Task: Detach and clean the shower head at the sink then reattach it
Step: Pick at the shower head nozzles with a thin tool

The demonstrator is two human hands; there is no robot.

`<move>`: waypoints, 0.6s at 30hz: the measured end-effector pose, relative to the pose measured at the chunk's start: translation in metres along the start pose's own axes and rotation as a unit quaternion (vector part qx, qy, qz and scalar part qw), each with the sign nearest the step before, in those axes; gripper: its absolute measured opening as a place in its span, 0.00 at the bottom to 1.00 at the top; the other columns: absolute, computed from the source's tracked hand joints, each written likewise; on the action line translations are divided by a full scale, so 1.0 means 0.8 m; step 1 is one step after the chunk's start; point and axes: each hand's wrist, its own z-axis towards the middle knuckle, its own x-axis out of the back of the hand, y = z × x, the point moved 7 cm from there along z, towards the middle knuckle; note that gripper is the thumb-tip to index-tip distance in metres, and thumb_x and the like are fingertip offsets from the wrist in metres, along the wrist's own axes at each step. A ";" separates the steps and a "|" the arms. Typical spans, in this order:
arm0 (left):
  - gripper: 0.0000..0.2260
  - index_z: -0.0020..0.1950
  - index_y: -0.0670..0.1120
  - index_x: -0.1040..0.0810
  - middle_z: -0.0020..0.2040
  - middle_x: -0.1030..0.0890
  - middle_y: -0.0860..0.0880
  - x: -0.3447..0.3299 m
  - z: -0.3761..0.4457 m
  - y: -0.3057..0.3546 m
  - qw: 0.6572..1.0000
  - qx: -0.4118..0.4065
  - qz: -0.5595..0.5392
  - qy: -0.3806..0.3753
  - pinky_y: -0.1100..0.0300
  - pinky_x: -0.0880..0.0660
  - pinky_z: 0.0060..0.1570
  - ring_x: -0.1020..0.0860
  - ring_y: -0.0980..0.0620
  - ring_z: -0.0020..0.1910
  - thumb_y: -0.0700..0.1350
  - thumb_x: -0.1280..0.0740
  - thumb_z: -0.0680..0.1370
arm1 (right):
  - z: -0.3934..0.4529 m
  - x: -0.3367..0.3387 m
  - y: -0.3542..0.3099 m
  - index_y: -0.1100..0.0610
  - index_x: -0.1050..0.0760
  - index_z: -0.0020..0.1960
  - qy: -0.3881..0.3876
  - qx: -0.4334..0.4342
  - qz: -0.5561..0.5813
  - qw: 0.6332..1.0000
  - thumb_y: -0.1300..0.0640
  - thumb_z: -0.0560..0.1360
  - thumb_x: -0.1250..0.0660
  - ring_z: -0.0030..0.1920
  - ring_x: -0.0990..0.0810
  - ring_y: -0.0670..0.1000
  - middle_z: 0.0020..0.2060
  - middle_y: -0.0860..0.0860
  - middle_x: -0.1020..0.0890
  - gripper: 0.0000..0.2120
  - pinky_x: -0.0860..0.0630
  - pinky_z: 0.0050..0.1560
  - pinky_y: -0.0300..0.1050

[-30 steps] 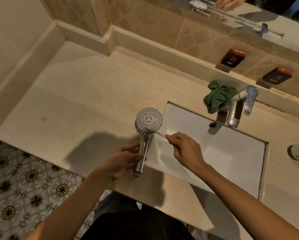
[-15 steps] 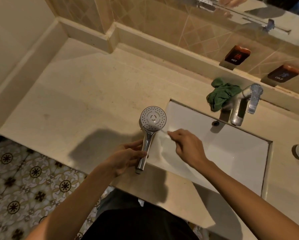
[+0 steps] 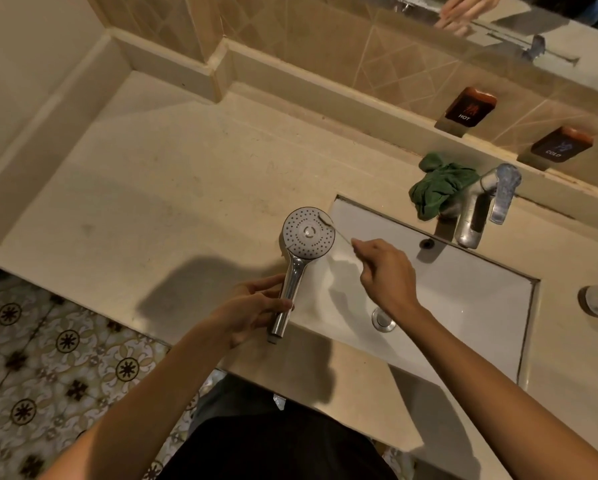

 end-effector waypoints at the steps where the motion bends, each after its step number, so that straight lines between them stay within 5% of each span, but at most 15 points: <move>1: 0.23 0.59 0.53 0.19 0.47 0.12 0.46 -0.001 -0.001 -0.001 1.000 0.000 0.000 0.000 0.57 0.16 0.40 0.13 0.51 0.42 0.29 0.28 0.72 | -0.006 -0.005 -0.012 0.52 0.18 0.67 -0.022 0.029 -0.001 0.999 0.65 0.80 0.34 0.52 0.18 0.58 0.54 0.52 0.14 0.19 0.23 0.42 0.48; 3: 0.24 0.61 0.52 0.20 0.49 0.12 0.46 -0.001 -0.002 -0.004 1.000 0.003 -0.005 0.001 0.57 0.17 0.42 0.13 0.50 0.44 0.29 0.28 0.72 | -0.022 -0.016 -0.028 0.52 0.19 0.68 -0.053 0.085 -0.011 0.995 0.66 0.80 0.34 0.51 0.18 0.58 0.54 0.52 0.14 0.20 0.23 0.39 0.47; 7: 0.25 0.63 0.50 0.21 0.51 0.12 0.46 0.001 -0.001 -0.008 1.000 -0.001 -0.017 0.004 0.55 0.16 0.44 0.13 0.49 0.45 0.28 0.27 0.71 | -0.005 -0.006 0.000 0.52 0.18 0.67 -0.011 0.001 0.003 1.000 0.66 0.79 0.35 0.52 0.18 0.58 0.54 0.52 0.14 0.19 0.25 0.40 0.45; 11: 0.23 0.60 0.51 0.21 0.52 0.12 0.48 0.000 -0.002 -0.008 1.000 -0.002 -0.011 -0.005 0.57 0.17 0.41 0.13 0.49 0.46 0.29 0.27 0.72 | -0.030 -0.027 -0.038 0.52 0.18 0.67 -0.063 0.089 0.002 0.994 0.65 0.80 0.35 0.51 0.18 0.57 0.53 0.52 0.14 0.19 0.29 0.40 0.43; 15: 0.21 0.60 0.49 0.19 0.52 0.12 0.47 0.004 -0.001 -0.007 1.000 -0.007 -0.001 -0.001 0.57 0.17 0.42 0.14 0.49 0.46 0.30 0.26 0.71 | -0.006 -0.014 -0.005 0.51 0.16 0.63 0.003 -0.029 0.023 0.999 0.62 0.81 0.36 0.49 0.18 0.57 0.49 0.53 0.14 0.16 0.23 0.40 0.47; 18: 0.22 0.62 0.48 0.19 0.52 0.13 0.46 0.003 -0.001 -0.010 1.000 -0.003 -0.003 0.002 0.56 0.17 0.43 0.14 0.49 0.46 0.30 0.27 0.72 | -0.018 -0.022 -0.030 0.52 0.16 0.63 -0.004 0.005 0.032 0.999 0.62 0.82 0.36 0.48 0.18 0.57 0.49 0.53 0.14 0.15 0.24 0.40 0.46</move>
